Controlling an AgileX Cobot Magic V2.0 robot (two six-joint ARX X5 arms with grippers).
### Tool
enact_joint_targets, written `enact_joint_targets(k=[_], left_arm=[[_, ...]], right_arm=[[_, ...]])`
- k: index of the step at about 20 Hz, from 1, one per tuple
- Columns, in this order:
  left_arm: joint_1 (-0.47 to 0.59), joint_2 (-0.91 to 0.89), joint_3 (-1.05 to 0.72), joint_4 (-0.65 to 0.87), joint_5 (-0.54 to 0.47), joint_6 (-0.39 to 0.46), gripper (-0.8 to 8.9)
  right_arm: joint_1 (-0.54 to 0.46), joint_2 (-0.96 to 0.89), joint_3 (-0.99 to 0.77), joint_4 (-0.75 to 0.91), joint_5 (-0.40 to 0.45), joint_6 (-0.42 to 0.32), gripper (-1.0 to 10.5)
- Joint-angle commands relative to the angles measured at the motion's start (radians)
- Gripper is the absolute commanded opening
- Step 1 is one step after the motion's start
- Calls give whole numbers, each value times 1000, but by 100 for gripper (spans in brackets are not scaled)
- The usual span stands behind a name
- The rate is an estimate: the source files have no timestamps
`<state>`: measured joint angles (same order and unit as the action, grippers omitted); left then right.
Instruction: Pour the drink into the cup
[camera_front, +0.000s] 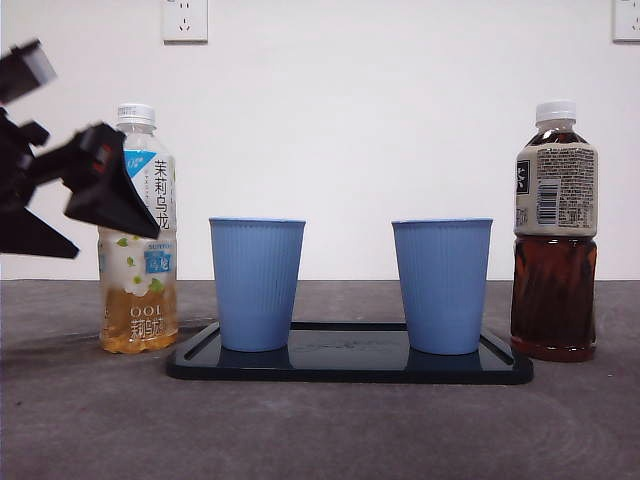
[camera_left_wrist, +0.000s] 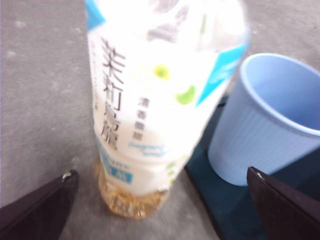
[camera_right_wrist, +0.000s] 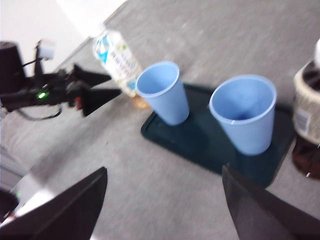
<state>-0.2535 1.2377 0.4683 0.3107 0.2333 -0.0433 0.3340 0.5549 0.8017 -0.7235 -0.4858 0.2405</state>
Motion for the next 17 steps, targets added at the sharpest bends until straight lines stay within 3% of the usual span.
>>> enact_joint_targets(k=[1, 14, 17], left_arm=[[-3, 62, 1, 73, -5, -2, 636], [-3, 270, 2, 360, -36, -2, 615], [-3, 273, 2, 370, -47, -2, 424]], right_arm=[[5, 5, 14, -33, -29, 6, 364], [5, 5, 14, -108, -37, -25, 363], [5, 5, 14, -109, -37, -34, 363]])
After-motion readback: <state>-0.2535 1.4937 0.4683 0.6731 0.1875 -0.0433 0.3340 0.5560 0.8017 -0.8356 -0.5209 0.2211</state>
